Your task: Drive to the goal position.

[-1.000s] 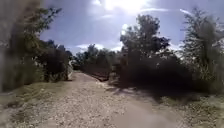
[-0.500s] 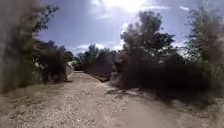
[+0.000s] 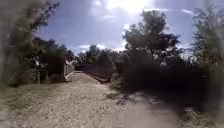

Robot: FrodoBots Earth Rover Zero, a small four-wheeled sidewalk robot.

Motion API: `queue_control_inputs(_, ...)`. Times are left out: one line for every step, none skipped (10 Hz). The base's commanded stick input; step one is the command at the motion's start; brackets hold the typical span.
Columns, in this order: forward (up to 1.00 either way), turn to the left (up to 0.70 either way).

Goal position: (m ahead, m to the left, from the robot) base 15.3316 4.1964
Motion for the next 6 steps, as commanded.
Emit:
queue_control_inputs(0.70,0.27)
queue_control_inputs(0.70,0.27)
queue_control_inputs(0.70,0.27)
queue_control_inputs(0.70,0.02)
queue_control_inputs(0.70,0.00)
queue_control_inputs(0.70,0.00)
